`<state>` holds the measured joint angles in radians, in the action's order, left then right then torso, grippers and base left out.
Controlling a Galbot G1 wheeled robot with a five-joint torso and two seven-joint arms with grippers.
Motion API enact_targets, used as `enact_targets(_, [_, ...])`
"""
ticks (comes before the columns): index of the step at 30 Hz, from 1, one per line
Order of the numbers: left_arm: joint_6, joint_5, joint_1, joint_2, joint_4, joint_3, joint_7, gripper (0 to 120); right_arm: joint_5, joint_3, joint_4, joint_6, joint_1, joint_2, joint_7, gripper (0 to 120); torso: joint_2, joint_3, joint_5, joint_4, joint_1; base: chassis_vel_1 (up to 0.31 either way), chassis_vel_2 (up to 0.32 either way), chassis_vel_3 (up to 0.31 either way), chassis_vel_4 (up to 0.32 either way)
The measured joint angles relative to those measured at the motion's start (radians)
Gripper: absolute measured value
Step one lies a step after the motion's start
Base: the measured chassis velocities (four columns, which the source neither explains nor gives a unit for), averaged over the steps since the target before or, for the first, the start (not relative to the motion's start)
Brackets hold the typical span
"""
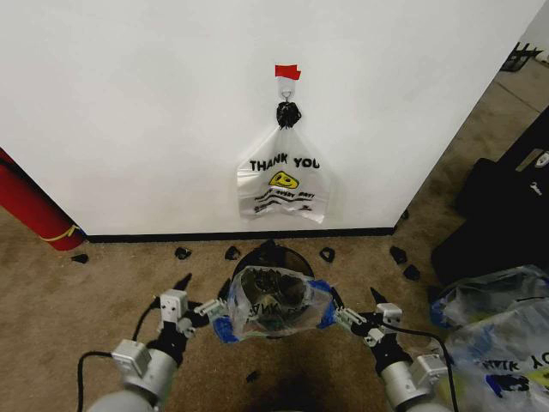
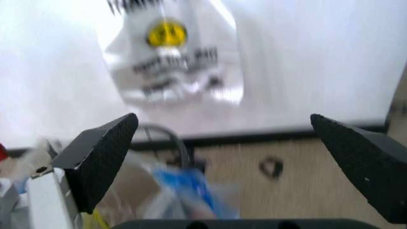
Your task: Pick up the garbage bag from the wall and place it over the trash bin.
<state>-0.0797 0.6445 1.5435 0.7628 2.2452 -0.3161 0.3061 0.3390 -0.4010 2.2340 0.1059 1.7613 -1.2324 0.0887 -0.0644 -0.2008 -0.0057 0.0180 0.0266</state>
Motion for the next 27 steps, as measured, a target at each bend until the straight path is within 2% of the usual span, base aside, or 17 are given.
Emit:
enact_targets(4, [0.048,0.044,-0.069,-0.036,-0.016,-0.001,-0.072,100,-0.05,-0.019,0.048,0.045,0.019,-0.012,-0.032,100,0.0,0.0,0.0001,0.0011,0.0,0.0,0.0,0.0,0.0])
enact_targets(5, [0.062,0.049,-0.072,-0.039,-0.016,-0.009,-0.093,100,-0.055,-0.017,0.057,0.046,0.007,-0.012,-0.032,100,0.0,0.0,0.0003,0.0009,0.0,0.0,0.0,0.0,0.0])
enact_targets(7, [0.1,0.071,-0.103,-0.052,-0.039,-0.011,-0.139,100,-0.099,-0.012,0.076,0.071,-0.015,-0.02,-0.025,100,0.0,0.0,0.001,-0.0022,0.0,0.0,0.0,0.0,0.0])
enact_targets(9, [0.117,0.083,-0.136,-0.064,-0.062,0.007,-0.156,100,-0.136,-0.018,0.085,0.095,-0.004,-0.032,-0.019,100,0.0,0.0,0.0006,-0.0014,0.0,0.0,0.0,0.0,0.0])
enact_targets(11, [0.135,0.112,-0.222,-0.089,-0.114,0.053,-0.201,100,-0.201,-0.034,0.102,0.145,0.031,-0.055,-0.007,100,0.0,0.0,-0.0008,0.0,0.0,0.0,0.0,0.0,0.0])
enact_targets(12, [0.146,0.136,-0.289,-0.108,-0.148,0.099,-0.229,100,-0.247,-0.048,0.116,0.18,0.06,-0.072,0.005,100,0.0,0.0,0.0007,0.0004,0.0,0.0,0.0,0.0,0.0])
enact_targets(14, [0.163,0.178,-0.421,-0.13,-0.205,0.205,-0.266,100,-0.297,-0.073,0.138,0.232,0.102,-0.094,0.02,100,0.0,0.0,0.0002,0.0004,0.0,0.0,0.0,0.0,0.0])
enact_targets(15, [0.163,0.178,-0.421,-0.13,-0.205,0.205,-0.266,100,-0.297,-0.073,0.138,0.232,0.102,-0.094,0.02,100,0.0,0.0,0.0002,0.0004,0.0,0.0,0.0,0.0,0.0])
enact_targets(19, [0.194,0.228,-0.661,-0.128,-0.32,0.366,-0.346,100,-0.315,-0.132,0.173,0.281,0.156,-0.123,0.029,100,0.0,0.0,0.0007,0.0004,0.0,0.0,0.0,0.0,0.0])
enact_targets(20, [0.194,0.228,-0.661,-0.128,-0.32,0.366,-0.346,100,-0.315,-0.132,0.173,0.281,0.156,-0.123,0.029,100,0.0,0.0,0.0007,0.0004,0.0,0.0,0.0,0.0,0.0])
enact_targets(21, [0.204,0.233,-0.712,-0.12,-0.352,0.399,-0.373,100,-0.313,-0.148,0.18,0.286,0.164,-0.128,0.032,100,0.0,0.0,0.0003,0.0002,0.0,0.0,0.0,0.0,0.0])
enact_targets(23, [0.228,0.228,-0.793,-0.101,-0.403,0.448,-0.441,100,-0.306,-0.173,0.19,0.29,0.176,-0.134,0.04,100,0.0,0.0,0.0005,0.0003,0.0,0.0,0.0,0.0,0.0])
enact_targets(26, [0.272,0.201,-0.911,-0.064,-0.506,0.515,-0.64,100,-0.296,-0.197,0.209,0.289,0.191,-0.145,0.051,100,0.0,0.0,0.0006,0.0001,0.0,0.0,0.0,0.0,0.0])
enact_targets(27, [0.276,0.193,-0.939,-0.056,-0.533,0.538,-0.672,100,-0.294,-0.197,0.219,0.283,0.194,-0.147,0.054,100,0.0,0.0,0.0006,0.0001,0.0,0.0,0.0,0.0,0.0])
